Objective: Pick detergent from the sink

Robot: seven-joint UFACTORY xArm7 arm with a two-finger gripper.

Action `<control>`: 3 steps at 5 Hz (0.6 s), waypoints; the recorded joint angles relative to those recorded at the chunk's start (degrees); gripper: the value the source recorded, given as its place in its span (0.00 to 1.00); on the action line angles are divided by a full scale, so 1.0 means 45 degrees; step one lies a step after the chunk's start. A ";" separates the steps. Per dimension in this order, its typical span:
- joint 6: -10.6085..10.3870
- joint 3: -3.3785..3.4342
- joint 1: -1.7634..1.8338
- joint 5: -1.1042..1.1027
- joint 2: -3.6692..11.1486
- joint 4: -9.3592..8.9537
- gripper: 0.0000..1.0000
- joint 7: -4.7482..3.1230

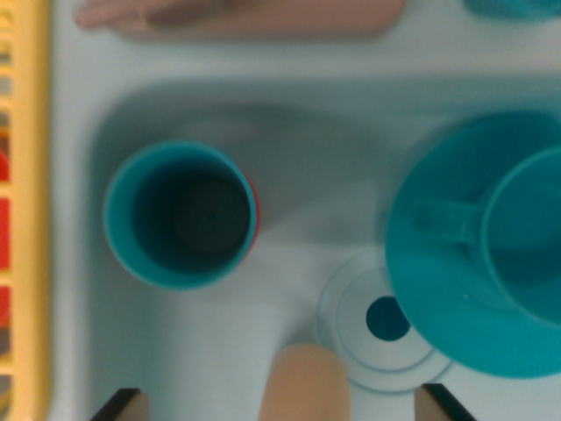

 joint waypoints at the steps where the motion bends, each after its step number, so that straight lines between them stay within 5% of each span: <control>1: 0.0000 0.0000 0.0000 0.0000 0.0000 0.0000 0.00 0.0000; 3: -0.0345 -0.0019 -0.0014 -0.0019 0.0015 -0.0334 0.00 -0.0012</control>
